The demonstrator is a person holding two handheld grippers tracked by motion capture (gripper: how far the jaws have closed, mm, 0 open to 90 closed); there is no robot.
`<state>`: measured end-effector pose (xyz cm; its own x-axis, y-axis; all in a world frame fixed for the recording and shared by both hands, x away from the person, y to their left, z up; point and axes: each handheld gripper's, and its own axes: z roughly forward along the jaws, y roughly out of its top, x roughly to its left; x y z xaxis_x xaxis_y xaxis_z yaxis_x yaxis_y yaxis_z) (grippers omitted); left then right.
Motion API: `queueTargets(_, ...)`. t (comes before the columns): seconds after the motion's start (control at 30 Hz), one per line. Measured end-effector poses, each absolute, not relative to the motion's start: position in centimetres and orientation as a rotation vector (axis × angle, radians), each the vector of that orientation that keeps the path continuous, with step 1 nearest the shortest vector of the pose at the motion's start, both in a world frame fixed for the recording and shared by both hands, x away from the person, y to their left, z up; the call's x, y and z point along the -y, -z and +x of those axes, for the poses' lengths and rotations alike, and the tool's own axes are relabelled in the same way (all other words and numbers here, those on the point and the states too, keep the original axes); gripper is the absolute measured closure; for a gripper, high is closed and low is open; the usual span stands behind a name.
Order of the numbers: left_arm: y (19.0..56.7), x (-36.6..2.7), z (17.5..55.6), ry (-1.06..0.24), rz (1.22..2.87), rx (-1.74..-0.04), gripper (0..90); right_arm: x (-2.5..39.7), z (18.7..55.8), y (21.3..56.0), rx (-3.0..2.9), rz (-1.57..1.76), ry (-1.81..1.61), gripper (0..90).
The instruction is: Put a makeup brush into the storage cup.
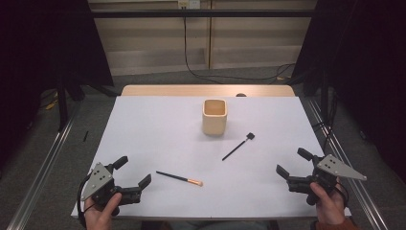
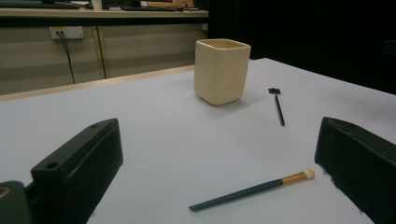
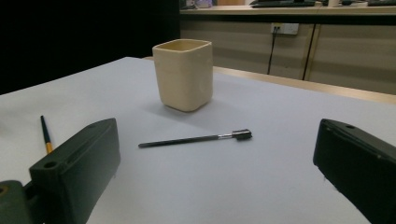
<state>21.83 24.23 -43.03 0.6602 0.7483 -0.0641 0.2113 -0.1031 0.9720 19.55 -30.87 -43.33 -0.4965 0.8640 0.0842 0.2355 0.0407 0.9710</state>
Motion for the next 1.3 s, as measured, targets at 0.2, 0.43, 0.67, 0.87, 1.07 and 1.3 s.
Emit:
queueTargets(0.2, 43.1, -24.3, 21.8, -0.558, 1.649, -0.811, 1.2, 30.9, 19.6, 43.4, -1.777, 1.103, -1.497, 0.0)
queueTargets(0.43, 42.9, -24.2, 21.5, -0.557, 1.645, -0.798, 1.2, 30.6, 19.6, 43.4, -1.801, 1.091, -1.499, 0.0)
queueTargets(0.67, 42.6, -24.1, 21.2, -0.521, 1.651, -0.758, 1.0, 30.4, 19.5, 43.3, -1.795, 1.080, -1.499, 0.0)
queueTargets(0.87, 41.8, -23.7, 21.5, -0.519, 1.671, -0.744, 1.4, 30.4, 19.7, 43.3, -1.804, 1.075, -1.506, 0.0)
queueTargets(1.07, 40.7, -23.5, 22.2, -0.523, 1.672, -0.729, 2.0, 30.5, 19.7, 43.4, -1.803, 1.090, -1.519, 0.0)
queueTargets(1.3, 39.2, -22.9, 23.2, -0.520, 1.693, -0.685, 2.1, 30.3, 19.7, 43.4, -1.808, 1.094, -1.514, 0.0)
